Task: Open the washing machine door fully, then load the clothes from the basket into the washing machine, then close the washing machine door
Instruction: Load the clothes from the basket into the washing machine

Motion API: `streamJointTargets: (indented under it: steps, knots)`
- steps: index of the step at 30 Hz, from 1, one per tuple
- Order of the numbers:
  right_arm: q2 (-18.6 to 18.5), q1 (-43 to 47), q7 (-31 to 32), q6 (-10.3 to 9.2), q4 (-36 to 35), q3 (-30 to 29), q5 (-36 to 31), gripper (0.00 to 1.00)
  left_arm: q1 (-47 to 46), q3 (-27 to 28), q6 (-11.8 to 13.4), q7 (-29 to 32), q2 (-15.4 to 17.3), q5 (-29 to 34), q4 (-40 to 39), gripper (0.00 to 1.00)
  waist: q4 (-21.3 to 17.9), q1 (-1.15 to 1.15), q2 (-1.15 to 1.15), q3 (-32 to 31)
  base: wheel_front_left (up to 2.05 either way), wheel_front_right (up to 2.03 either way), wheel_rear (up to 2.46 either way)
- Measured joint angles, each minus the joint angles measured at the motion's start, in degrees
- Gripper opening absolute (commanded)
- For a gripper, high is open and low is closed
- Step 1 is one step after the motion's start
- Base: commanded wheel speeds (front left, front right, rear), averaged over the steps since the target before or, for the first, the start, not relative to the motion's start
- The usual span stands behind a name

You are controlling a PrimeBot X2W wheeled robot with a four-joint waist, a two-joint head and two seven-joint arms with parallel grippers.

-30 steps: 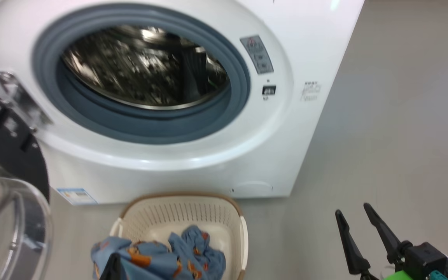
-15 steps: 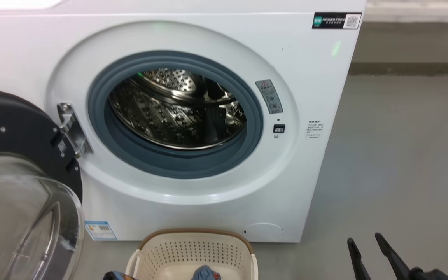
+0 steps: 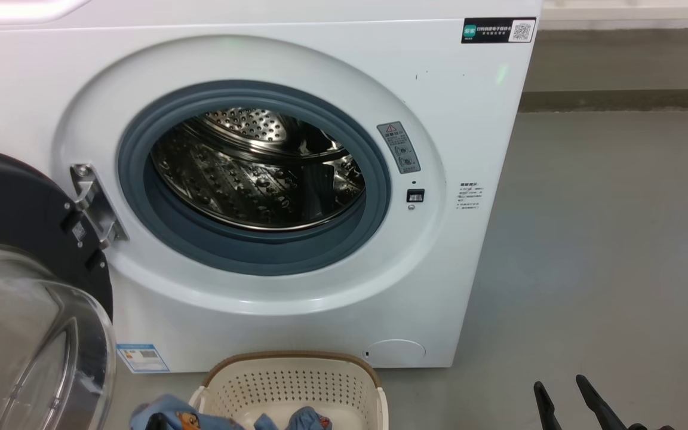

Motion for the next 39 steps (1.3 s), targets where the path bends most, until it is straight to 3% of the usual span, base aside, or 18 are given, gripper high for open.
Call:
streamJointTargets:
  steps: [8,20,39]
  knots:
    - [1.01,-0.65,0.00,0.00,-0.04,0.26,-0.02,1.00,-4.24,-0.83,-0.62,0.00,0.00,-0.49,-0.23,0.00,-1.00,0.00,0.00,2.19,0.00,0.00,0.00]
    - [2.09,-4.93,0.00,0.00,-0.44,2.25,-0.01,1.00,-26.77,-0.91,-2.24,-0.15,0.09,-0.13,8.34,0.00,-5.25,0.00,0.00,7.93,0.00,0.00,0.00]
    - [2.12,-12.57,0.00,0.00,-2.24,8.44,3.41,1.00,-58.92,7.82,-4.93,-0.23,8.92,2.43,32.40,0.00,-16.06,0.00,0.00,22.51,0.00,0.00,0.00]
